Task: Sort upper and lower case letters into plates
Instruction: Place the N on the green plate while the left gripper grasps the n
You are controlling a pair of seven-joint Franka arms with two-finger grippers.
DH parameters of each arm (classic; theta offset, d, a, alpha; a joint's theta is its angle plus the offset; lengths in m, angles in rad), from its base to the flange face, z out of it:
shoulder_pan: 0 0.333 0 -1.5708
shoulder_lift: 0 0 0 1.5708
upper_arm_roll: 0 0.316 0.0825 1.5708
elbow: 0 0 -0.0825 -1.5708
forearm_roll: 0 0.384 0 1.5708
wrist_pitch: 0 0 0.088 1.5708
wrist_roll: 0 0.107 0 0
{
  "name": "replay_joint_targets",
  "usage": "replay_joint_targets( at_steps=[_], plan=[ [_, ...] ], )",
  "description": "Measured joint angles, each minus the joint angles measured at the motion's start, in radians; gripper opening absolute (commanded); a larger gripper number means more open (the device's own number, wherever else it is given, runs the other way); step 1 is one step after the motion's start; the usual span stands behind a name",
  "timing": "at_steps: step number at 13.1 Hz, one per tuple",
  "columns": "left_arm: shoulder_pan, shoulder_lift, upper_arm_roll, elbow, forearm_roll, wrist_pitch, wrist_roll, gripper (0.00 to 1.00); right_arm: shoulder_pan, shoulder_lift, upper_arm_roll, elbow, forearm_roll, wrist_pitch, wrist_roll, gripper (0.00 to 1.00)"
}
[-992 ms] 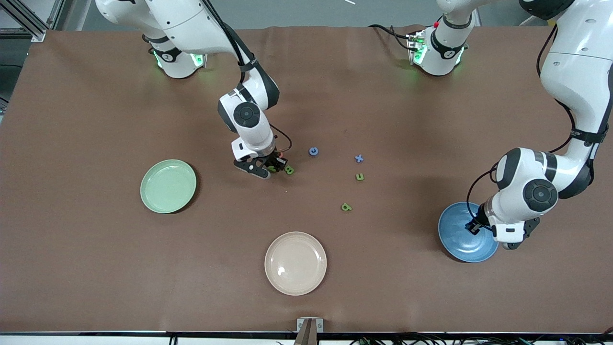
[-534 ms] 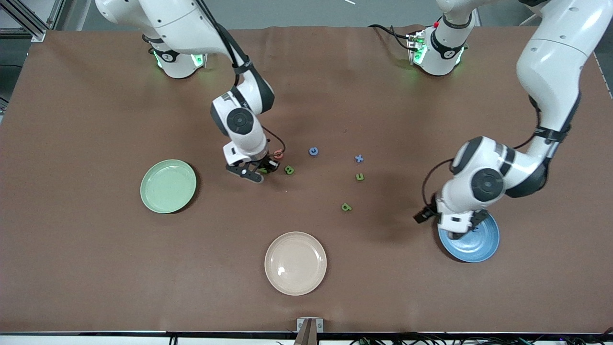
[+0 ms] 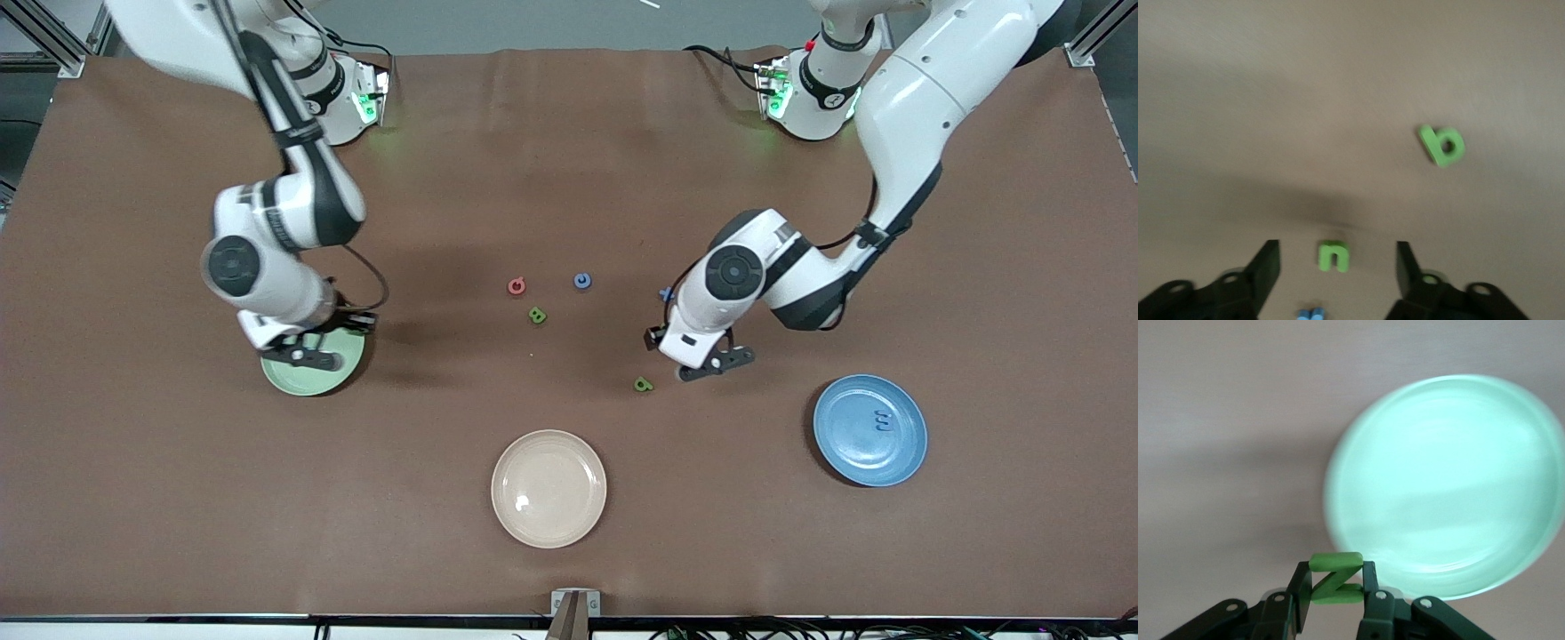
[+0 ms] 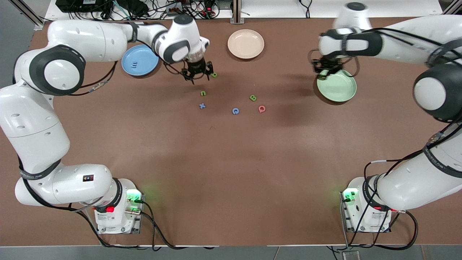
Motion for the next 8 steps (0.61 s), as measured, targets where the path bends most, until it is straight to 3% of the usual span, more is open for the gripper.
replay_joint_targets(
  at_steps=[2, 4, 8],
  plan=[
    [0.006, 0.005, 0.005, -0.062, 0.042, 0.048, -0.038, 0.65, -0.083, 0.001, 0.0, -0.061, 0.0, 0.059, -0.1, 0.0],
    [0.003, 0.006, 0.005, -0.084, 0.049, 0.056, -0.054, 0.55, -0.093, 0.004, 0.005, -0.123, -0.001, 0.147, -0.114, 0.01],
    [-0.002, 0.006, 0.008, -0.087, 0.059, 0.059, -0.057, 0.44, -0.09, 0.033, 0.021, -0.171, -0.001, 0.226, -0.114, 0.02]
  ],
)
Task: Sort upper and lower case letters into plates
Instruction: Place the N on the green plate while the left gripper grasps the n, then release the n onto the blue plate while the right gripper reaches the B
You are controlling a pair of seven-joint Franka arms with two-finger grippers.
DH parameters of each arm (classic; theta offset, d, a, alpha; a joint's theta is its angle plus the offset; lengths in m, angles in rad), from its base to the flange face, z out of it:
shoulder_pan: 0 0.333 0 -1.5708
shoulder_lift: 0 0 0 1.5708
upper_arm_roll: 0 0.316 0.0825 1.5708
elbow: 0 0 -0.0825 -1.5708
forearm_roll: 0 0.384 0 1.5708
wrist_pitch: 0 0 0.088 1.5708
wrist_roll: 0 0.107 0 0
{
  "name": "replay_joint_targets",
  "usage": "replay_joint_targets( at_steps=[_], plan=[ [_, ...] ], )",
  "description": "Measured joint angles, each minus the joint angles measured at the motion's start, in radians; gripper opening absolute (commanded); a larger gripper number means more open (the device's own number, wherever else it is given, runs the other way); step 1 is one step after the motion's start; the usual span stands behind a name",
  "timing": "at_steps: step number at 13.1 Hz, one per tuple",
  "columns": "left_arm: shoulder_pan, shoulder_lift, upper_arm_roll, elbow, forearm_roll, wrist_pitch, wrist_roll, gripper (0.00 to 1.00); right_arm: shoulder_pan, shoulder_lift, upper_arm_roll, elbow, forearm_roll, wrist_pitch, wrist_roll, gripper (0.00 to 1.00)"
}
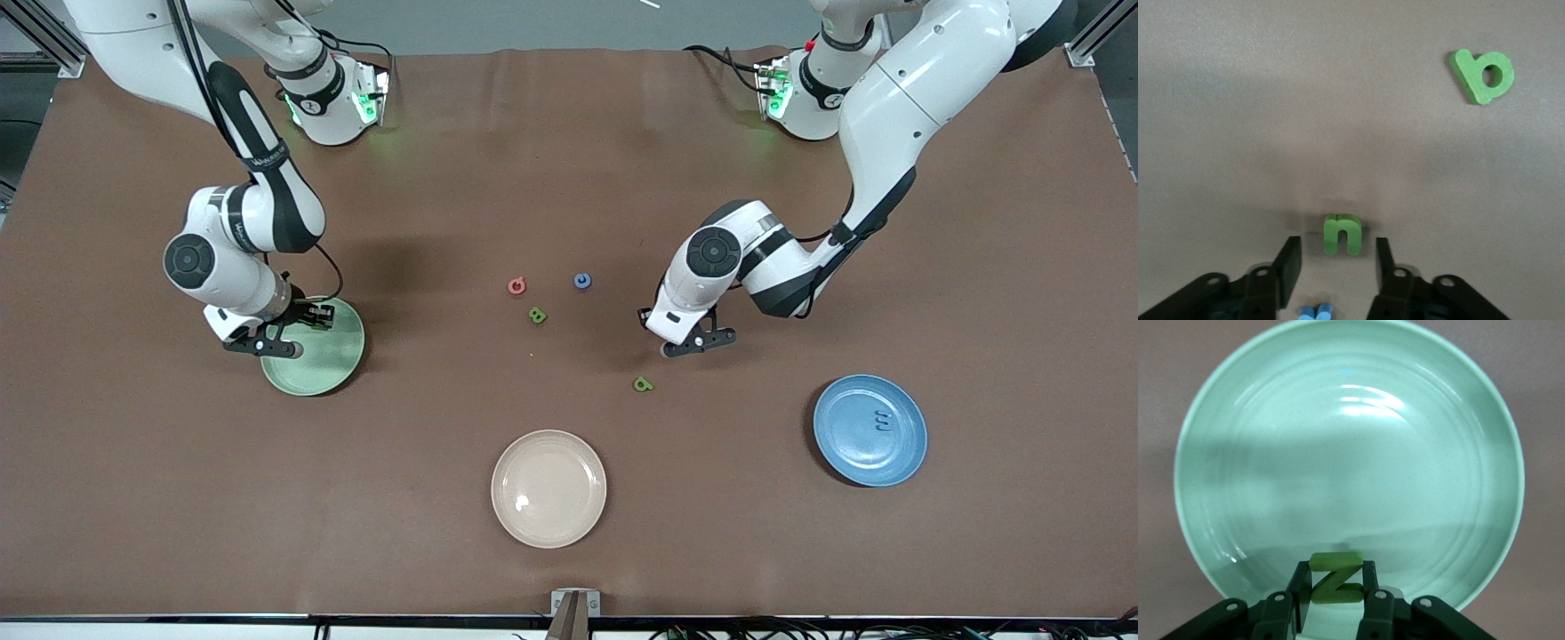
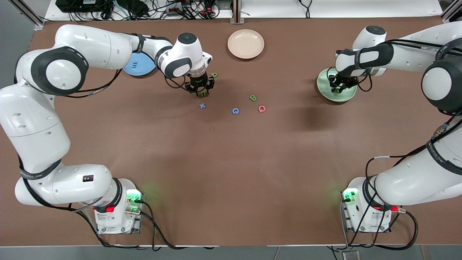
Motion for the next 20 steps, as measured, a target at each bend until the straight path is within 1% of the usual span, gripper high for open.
replay_joint_targets(
  at_steps=[1, 2, 3, 4, 5, 6, 7, 8, 9, 10, 11, 13, 15, 17, 20],
  plan=[
    [0.0, 0.0, 0.006, 0.0, 0.01, 0.0, -0.002, 0.43, 0.0, 0.008, 0.0, 0.0, 0.0, 0.001, 0.0, 0.02],
    [0.0, 0.0, 0.012, 0.0, 0.013, 0.0, -0.003, 0.43, 0.0, 0.015, 0.0, 0.0, 0.0, 0.002, 0.0, 0.05],
    [0.0, 0.001, 0.015, 0.0, 0.013, 0.001, -0.005, 0.43, 0.0, 0.021, 0.0, 0.0, 0.0, 0.003, 0.0, 0.23],
    [0.0, 0.001, 0.016, 0.0, 0.013, 0.001, -0.007, 0.43, 0.0, 0.027, 0.0, 0.0, 0.0, 0.004, 0.0, 0.66],
    [0.0, 0.002, 0.016, 0.0, 0.013, 0.002, -0.012, 0.4, 0.0, 0.031, 0.0, 0.0, 0.0, 0.005, 0.0, 1.0],
    [0.0, 0.003, 0.016, 0.0, 0.013, 0.003, -0.016, 0.29, 0.0, 0.032, 0.0, 0.0, 0.0, 0.005, 0.0, 1.0],
    [0.0, 0.003, 0.016, 0.0, 0.013, 0.004, -0.019, 0.21, 0.0, 0.032, 0.0, 0.0, 0.0, 0.005, 0.0, 1.0],
    [0.0, 0.004, 0.016, 0.0, 0.013, 0.004, -0.022, 0.2, 0.0, 0.031, 0.0, 0.003, 0.0, 0.002, 0.001, 1.0],
    [0.0, 0.006, 0.017, 0.0, 0.013, 0.004, -0.024, 0.15, 0.001, 0.028, 0.001, 0.013, 0.0, -0.012, 0.004, 1.0],
    [-0.001, 0.006, 0.017, 0.0, 0.013, 0.005, -0.024, 0.06, 0.003, 0.02, 0.003, 0.035, 0.0, -0.052, 0.018, 1.0],
    [-0.001, 0.006, 0.018, 0.0, 0.013, 0.005, -0.024, 0.01, 0.006, 0.008, 0.007, 0.069, 0.001, -0.111, 0.047, 1.0],
    [0.001, 0.006, 0.02, 0.003, 0.014, 0.005, -0.028, 0.0, 0.04, -0.02, 0.019, 0.139, 0.005, -0.201, 0.153, 1.0],
    [0.024, -0.01, 0.029, 0.015, 0.022, 0.001, -0.03, 0.0, 0.137, -0.03, 0.027, 0.167, 0.028, -0.198, 0.318, 1.0],
    [0.095, -0.063, 0.032, 0.029, 0.025, -0.014, -0.011, 0.0, 0.269, -0.019, 0.032, 0.168, 0.06, -0.124, 0.499, 1.0],
    [0.241, -0.127, 0.033, 0.044, 0.025, -0.046, 0.151, 0.0, 0.431, 0.041, 0.034, 0.172, 0.064, 0.004, 0.769, 1.0]
  ],
)
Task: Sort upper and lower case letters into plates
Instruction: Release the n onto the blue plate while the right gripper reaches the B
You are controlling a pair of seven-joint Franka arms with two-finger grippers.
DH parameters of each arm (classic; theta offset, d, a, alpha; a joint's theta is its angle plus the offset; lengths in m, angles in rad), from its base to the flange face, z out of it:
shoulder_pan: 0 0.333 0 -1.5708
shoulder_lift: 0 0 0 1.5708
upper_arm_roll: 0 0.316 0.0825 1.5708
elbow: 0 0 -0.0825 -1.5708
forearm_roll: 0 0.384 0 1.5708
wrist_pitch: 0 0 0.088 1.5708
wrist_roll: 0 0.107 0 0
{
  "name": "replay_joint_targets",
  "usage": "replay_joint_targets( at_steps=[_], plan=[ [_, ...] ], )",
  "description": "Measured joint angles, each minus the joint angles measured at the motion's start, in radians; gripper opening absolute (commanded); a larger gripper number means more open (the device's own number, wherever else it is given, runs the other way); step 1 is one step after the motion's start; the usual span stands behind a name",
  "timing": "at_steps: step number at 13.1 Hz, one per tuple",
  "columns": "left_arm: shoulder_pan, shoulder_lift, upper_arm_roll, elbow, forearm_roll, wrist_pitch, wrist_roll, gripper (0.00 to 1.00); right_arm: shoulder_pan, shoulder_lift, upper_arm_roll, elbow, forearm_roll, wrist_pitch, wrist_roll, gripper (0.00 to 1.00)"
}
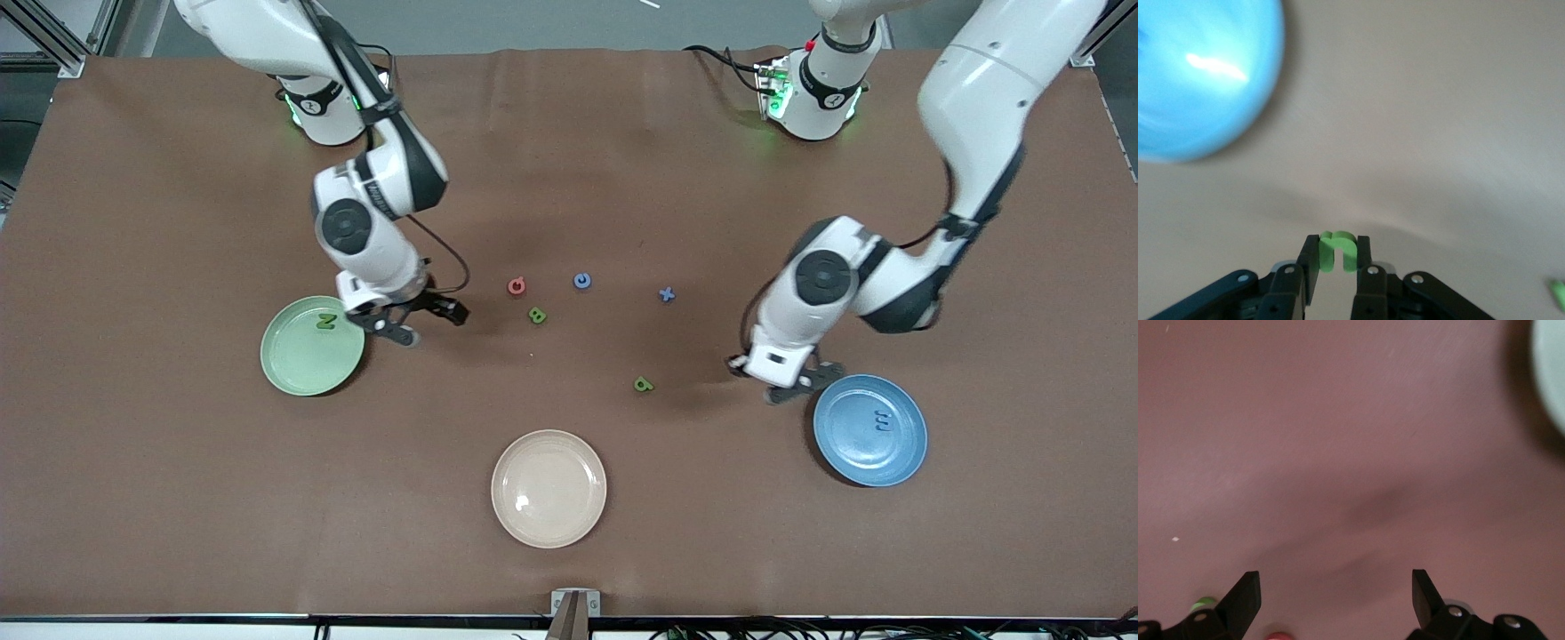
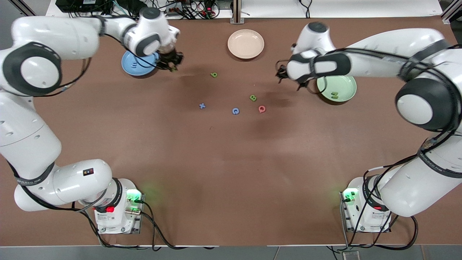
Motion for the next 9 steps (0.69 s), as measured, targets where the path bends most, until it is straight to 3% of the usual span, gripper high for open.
replay_joint_targets(
  at_steps=[2, 5, 6, 7, 9],
  plan=[
    [0.083, -0.005, 0.002, 0.029, 0.0, -0.036, 0.133, 0.02, 0.067, 0.055, 0.0, 0.04, 0.0, 0.027, 0.13, 1.0],
    [0.172, 0.009, 0.012, 0.06, 0.0, -0.058, 0.269, 0.22, 0.134, 0.142, -0.001, 0.146, 0.0, 0.028, 0.304, 1.0],
    [0.196, 0.029, 0.013, 0.074, 0.0, -0.058, 0.285, 0.25, 0.149, 0.168, -0.002, 0.178, 0.0, 0.028, 0.352, 0.99],
    [0.212, 0.051, 0.013, 0.09, 0.0, -0.058, 0.292, 0.43, 0.162, 0.194, -0.003, 0.208, 0.0, 0.027, 0.393, 0.97],
    [0.217, 0.087, 0.023, 0.118, 0.0, -0.058, 0.293, 1.0, 0.186, 0.239, -0.006, 0.254, -0.004, 0.025, 0.447, 0.93]
  ],
)
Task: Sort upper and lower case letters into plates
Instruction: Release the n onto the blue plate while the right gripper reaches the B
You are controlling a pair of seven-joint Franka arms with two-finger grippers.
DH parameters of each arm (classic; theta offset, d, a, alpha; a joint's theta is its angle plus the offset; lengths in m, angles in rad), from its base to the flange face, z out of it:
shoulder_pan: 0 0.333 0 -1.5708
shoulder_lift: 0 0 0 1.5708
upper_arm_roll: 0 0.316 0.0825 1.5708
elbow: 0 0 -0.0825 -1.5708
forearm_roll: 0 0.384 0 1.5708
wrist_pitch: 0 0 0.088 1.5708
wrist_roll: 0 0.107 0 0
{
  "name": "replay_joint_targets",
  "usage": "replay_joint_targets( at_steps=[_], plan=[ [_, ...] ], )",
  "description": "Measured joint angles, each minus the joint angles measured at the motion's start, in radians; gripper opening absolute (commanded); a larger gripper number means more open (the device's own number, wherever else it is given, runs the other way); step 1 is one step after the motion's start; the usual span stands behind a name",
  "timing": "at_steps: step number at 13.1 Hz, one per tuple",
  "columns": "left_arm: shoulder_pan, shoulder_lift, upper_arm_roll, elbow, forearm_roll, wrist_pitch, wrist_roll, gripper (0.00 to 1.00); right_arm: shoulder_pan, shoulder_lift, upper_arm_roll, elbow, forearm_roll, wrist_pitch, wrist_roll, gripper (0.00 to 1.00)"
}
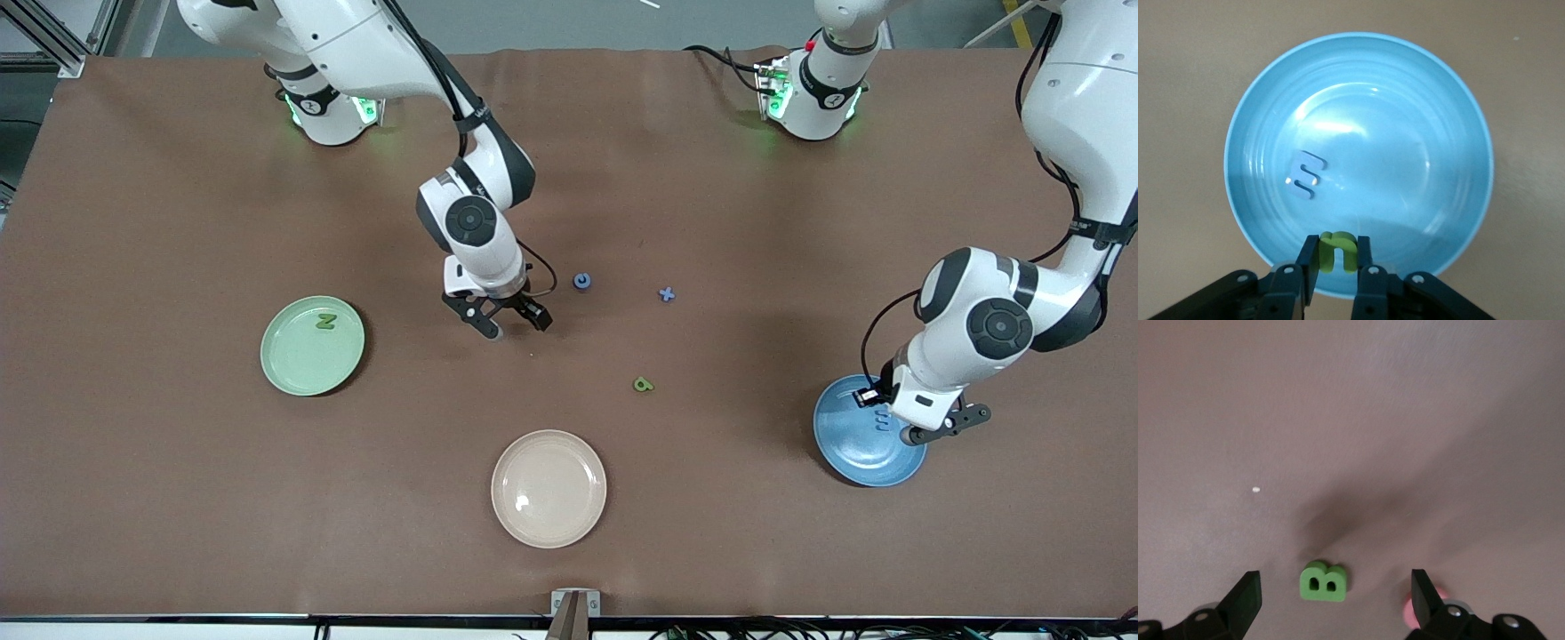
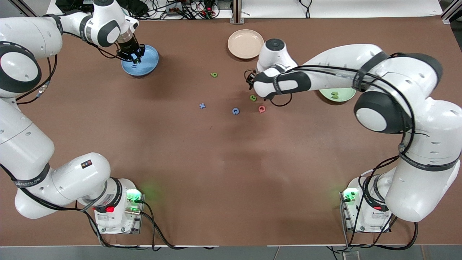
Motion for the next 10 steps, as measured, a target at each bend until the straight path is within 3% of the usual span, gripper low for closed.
replay_joint_targets(
  at_steps=[5, 10],
  plan=[
    [-0.004, 0.007, 0.001, 0.009, 0.0, -0.007, -0.001, 1.0, 0.017, 0.068, -0.003, 0.081, -0.042, -0.009, 0.069, 0.77],
    [0.001, -0.113, -0.151, -0.191, 0.0, -0.009, -0.089, 0.99, 0.024, 0.083, -0.003, 0.106, -0.047, -0.042, 0.075, 0.56]
  ],
)
